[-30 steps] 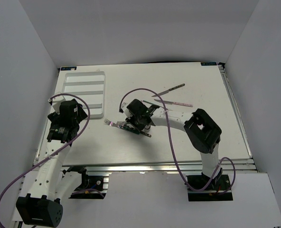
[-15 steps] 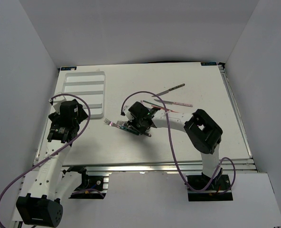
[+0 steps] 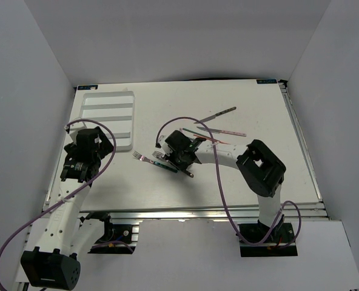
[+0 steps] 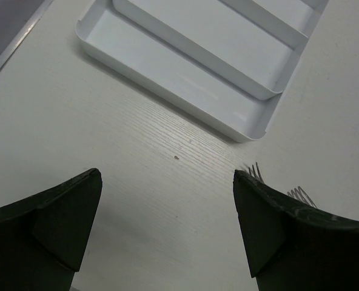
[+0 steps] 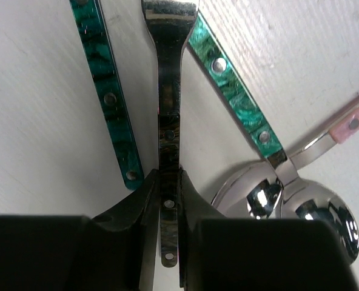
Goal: Sort the eating utensils into containers
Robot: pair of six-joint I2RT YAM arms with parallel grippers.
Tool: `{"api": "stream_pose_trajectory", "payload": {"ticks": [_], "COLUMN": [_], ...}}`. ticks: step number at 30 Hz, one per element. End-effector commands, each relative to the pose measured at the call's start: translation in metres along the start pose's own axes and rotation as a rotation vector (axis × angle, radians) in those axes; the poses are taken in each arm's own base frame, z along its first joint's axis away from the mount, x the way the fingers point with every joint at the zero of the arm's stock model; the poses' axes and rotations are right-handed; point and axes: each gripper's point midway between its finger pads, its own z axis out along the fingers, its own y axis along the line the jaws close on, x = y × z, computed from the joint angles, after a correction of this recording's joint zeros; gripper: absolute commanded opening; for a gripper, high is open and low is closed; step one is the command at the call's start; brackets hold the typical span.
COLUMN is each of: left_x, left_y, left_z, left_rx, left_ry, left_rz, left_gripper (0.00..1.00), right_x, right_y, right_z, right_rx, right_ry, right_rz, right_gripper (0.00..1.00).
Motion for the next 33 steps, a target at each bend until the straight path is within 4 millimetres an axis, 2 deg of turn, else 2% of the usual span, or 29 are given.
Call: {"api": "stream_pose_trajectory", "payload": {"ticks": [1,4,5,7,8,9,10,11,12,14,15,18,19,20,21,22,25,26,29,33], "left_x": [-0.009,-0.016,-0.019,-0.028,-0.031,-0.034,-0.037,-0.041,-0.043,-0.051,-0.057,-0.063,-0.064,-0.065,-0.064,-0.063,-0.061,-0.059,-0.058,-0.056], "left_y": [-0.016,-0.010,-0.008,-0.001,0.002,0.005,0.010,0.017,0.021,0.029,0.029,0.029,0.028,0.028,0.026,0.024,0.019,0.018,0.014,0.013], "left_z": [-0.008,-0.013,-0.015,-0.022,-0.025,-0.027,-0.031,-0.034,-0.037,-0.049,-0.054,-0.068,-0.070,-0.073,-0.073,-0.072,-0.069,-0.067,-0.066,-0.066], "left_rx": [0.085,0.065,0.059,0.045,0.038,0.030,0.023,-0.004,-0.017,-0.019,0.001,0.067,0.081,0.093,0.105,0.109,0.127,0.126,0.141,0.150], "left_ry": [-0.004,-0.035,-0.049,-0.106,-0.126,-0.148,-0.173,-0.200,-0.215,-0.273,-0.306,-0.367,-0.374,-0.383,-0.379,-0.373,-0.353,-0.344,-0.335,-0.327], "left_rz": [-0.015,-0.023,-0.031,-0.065,-0.084,-0.099,-0.115,-0.137,-0.151,-0.190,-0.214,-0.248,-0.250,-0.256,-0.252,-0.245,-0.232,-0.225,-0.216,-0.209], "left_gripper": [0.98,0.98,0.98,0.98,0.98,0.98,0.98,0.98,0.98,0.98,0.98,0.98,0.98,0.98,0.98,0.98,0.98,0.98,0.98,0.98], "right_x": [-0.025,-0.052,-0.069,-0.089,-0.116,-0.120,-0.132,-0.172,-0.176,-0.203,-0.239,-0.282,-0.304,-0.311,-0.306,-0.326,-0.355,-0.355,-0.365,-0.360], "right_y": [-0.003,0.000,0.002,0.007,0.010,0.014,0.020,0.018,0.020,0.023,0.021,0.031,0.033,0.036,0.042,0.047,0.056,0.059,0.069,0.063], "right_z": [-0.035,-0.054,-0.061,-0.060,-0.067,-0.051,-0.048,-0.061,-0.036,-0.032,-0.035,-0.047,-0.056,-0.061,-0.059,-0.078,-0.095,-0.075,-0.074,-0.042], "right_rx": [0.007,-0.021,-0.039,-0.080,-0.112,-0.140,-0.181,-0.184,-0.207,-0.241,-0.241,-0.290,-0.283,-0.288,-0.315,-0.325,-0.368,-0.389,-0.401,-0.339], "right_ry": [-0.097,-0.184,-0.229,-0.269,-0.331,-0.316,-0.330,-0.410,-0.386,-0.419,-0.496,-0.636,-0.746,-0.801,-0.824,-0.953,-1.071,-1.070,-1.164,-1.145], "right_rz": [0.016,-0.001,-0.028,-0.066,-0.108,-0.123,-0.143,-0.167,-0.188,-0.212,-0.238,-0.313,-0.343,-0.360,-0.362,-0.400,-0.425,-0.435,-0.482,-0.504], "right_gripper": [0.00,0.00,0.00,0.00,0.00,0.00,0.00,0.00,0.00,0.00,0.00,0.00,0.00,0.00,0.00,0.00,0.00,0.00,0.00,0.00]}}
